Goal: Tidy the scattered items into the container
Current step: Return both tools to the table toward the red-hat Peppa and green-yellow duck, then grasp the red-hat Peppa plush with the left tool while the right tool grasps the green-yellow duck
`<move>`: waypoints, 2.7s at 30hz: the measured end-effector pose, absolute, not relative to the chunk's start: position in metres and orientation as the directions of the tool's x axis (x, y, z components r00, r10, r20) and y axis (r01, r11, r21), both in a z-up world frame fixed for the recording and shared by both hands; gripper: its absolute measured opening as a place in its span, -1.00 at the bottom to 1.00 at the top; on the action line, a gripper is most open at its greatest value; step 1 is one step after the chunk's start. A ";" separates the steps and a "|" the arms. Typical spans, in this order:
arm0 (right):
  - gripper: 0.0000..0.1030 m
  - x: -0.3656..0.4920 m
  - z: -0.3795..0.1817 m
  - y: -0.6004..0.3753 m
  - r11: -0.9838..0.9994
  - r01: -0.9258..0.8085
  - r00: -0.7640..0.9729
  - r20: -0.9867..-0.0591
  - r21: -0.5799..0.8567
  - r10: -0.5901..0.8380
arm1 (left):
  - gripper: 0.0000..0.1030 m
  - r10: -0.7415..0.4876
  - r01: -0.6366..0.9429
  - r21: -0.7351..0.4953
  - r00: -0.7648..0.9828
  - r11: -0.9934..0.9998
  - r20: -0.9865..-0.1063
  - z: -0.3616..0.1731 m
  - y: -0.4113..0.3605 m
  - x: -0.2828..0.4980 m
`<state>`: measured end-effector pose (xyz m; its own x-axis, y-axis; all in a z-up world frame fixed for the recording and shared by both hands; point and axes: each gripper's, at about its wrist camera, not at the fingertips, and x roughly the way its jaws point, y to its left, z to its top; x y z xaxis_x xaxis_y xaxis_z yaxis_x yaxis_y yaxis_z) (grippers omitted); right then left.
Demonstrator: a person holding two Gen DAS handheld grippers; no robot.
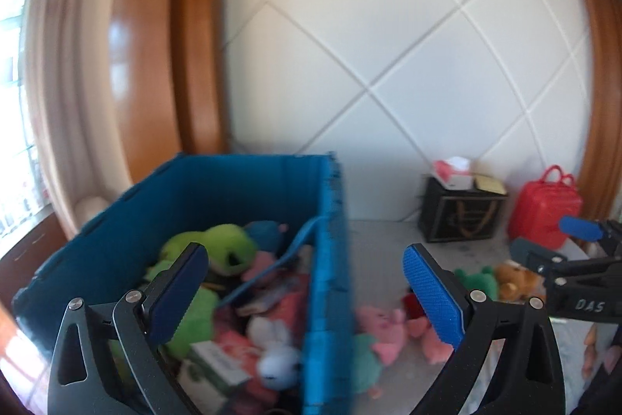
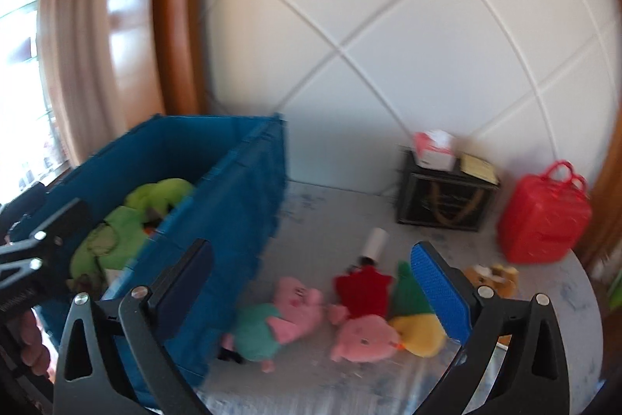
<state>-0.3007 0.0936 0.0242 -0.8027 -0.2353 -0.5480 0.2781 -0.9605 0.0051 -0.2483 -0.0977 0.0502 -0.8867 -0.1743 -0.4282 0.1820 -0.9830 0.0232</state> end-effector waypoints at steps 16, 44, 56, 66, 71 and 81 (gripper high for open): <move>1.00 -0.377 -0.106 0.287 -0.985 0.165 -0.628 -0.766 0.042 -0.138 | 0.97 -0.130 0.108 0.076 -0.709 -0.991 -0.693 -0.096 0.080 -0.366; 0.99 -0.504 -0.261 0.283 -0.983 0.095 -0.335 -0.925 0.154 -0.178 | 0.92 -0.042 0.082 0.008 -0.415 -0.997 -0.909 -0.268 0.085 -0.506; 0.95 -0.529 -0.289 0.267 -0.967 0.123 -0.299 -0.921 0.221 -0.249 | 0.56 0.010 0.019 -0.019 -0.415 -1.000 -0.910 -0.287 0.095 -0.517; 0.51 -0.517 -0.268 0.265 -0.958 0.158 -0.370 -0.885 0.241 -0.284 | 0.40 -0.049 -0.011 0.063 -0.515 -0.998 -0.856 -0.259 0.091 -0.494; 0.50 -0.504 -0.244 0.270 -0.952 0.166 -0.419 -0.856 0.256 -0.303 | 0.40 -0.066 -0.002 0.083 -0.580 -0.997 -0.812 -0.225 0.089 -0.478; 0.50 -0.462 -0.158 0.273 -0.957 0.205 -0.571 -0.769 0.205 -0.287 | 0.40 -0.092 0.032 0.098 -0.694 -0.995 -0.714 -0.146 0.084 -0.436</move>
<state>-0.4624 0.2728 -0.1584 -0.5706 -0.2870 -0.7694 0.2048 -0.9571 0.2052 -0.4363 0.0838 -0.1464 -0.6936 -0.0922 -0.7145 0.0317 -0.9947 0.0975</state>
